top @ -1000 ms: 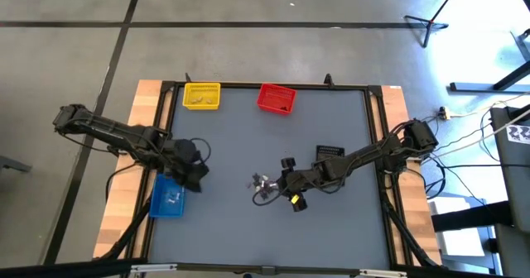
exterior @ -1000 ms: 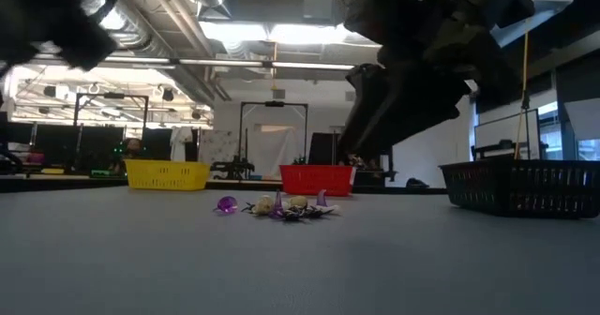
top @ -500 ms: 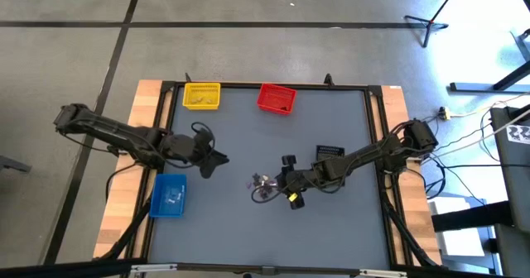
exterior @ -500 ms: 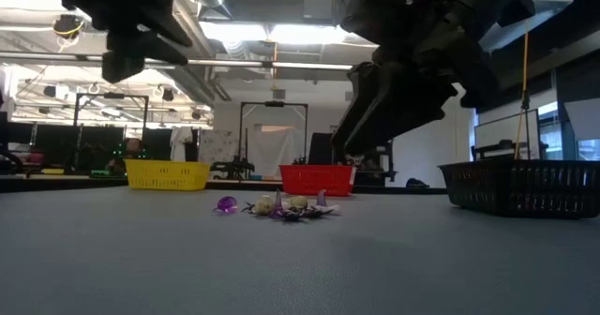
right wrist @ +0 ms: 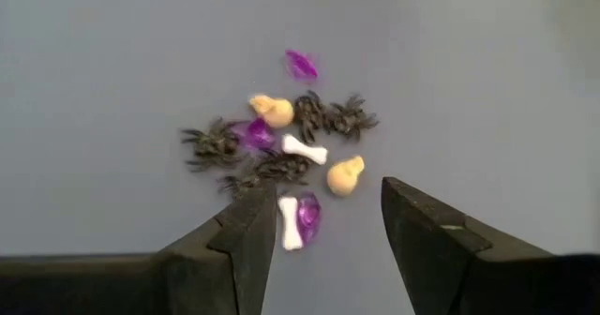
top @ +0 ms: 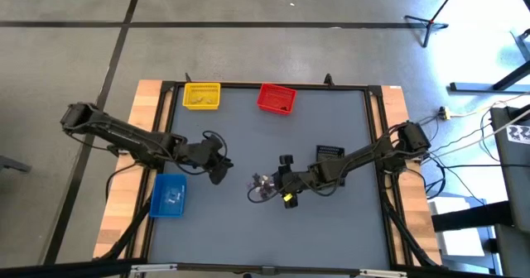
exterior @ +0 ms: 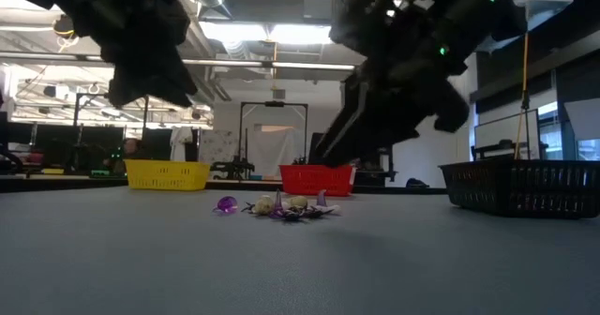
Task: Sort Halloween decoration
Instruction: Put the purple hat toy into the black bin
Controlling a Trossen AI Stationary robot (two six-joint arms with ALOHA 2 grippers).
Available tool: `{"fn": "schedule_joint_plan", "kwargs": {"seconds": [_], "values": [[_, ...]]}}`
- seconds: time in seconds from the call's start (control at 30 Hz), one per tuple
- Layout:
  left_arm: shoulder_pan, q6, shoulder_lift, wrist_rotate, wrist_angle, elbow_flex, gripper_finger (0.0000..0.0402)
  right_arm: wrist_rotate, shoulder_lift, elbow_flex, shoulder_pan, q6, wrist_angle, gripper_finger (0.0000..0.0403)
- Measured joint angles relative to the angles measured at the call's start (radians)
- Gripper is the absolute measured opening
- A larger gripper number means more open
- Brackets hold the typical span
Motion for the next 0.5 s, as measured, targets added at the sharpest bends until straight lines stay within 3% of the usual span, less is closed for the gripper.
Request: {"fn": "schedule_joint_plan", "kwargs": {"seconds": [0.33,0.5], "values": [[-0.006,0.018,0.083,0.001,0.081,0.001,0.0099,-0.016,0.025,-0.001,-0.035,0.004,-0.004,0.0193],[-0.006,0.022,0.096,0.0,0.091,0.001,0.0099,-0.077,0.03,-0.001,-0.034,0.004,0.001,0.0193]]}}
